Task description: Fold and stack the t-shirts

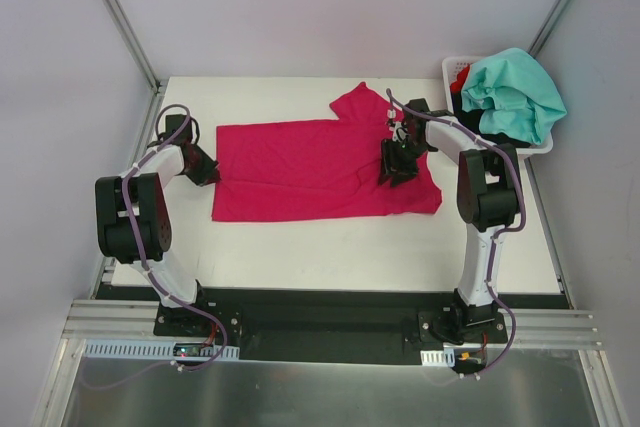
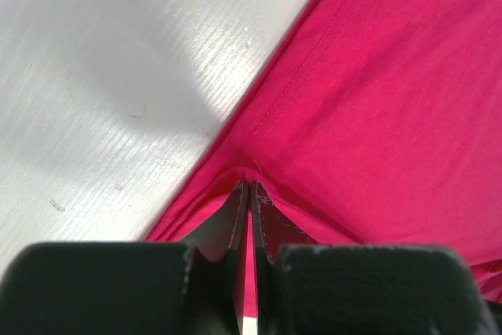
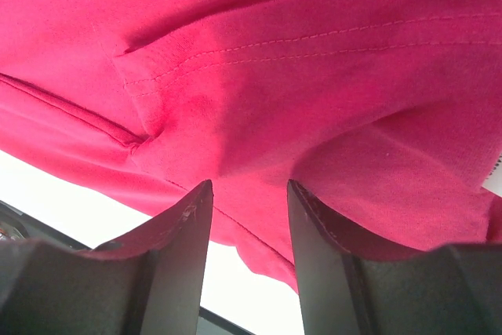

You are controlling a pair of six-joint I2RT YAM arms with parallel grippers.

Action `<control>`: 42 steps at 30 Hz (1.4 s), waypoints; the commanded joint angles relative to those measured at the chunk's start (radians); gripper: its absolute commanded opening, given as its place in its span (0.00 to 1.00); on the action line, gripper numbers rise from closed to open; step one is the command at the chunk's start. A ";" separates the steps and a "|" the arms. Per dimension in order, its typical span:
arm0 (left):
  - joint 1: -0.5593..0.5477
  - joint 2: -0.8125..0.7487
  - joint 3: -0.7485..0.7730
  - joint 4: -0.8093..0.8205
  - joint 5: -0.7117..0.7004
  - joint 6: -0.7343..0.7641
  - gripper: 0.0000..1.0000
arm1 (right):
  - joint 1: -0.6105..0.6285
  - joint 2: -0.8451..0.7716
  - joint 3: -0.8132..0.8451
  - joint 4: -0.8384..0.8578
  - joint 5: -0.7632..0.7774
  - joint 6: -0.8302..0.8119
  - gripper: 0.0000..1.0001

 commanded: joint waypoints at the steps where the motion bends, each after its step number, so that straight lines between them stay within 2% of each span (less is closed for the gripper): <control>1: -0.003 -0.028 0.033 -0.058 -0.032 0.030 0.00 | 0.007 -0.054 0.021 -0.020 0.000 -0.019 0.46; 23: 0.002 -0.037 0.070 -0.119 -0.039 0.036 0.00 | 0.002 0.005 0.033 -0.062 0.109 0.029 0.47; 42: 0.003 -0.046 0.111 -0.168 -0.039 0.046 0.00 | 0.008 0.127 0.208 -0.220 0.169 0.090 0.54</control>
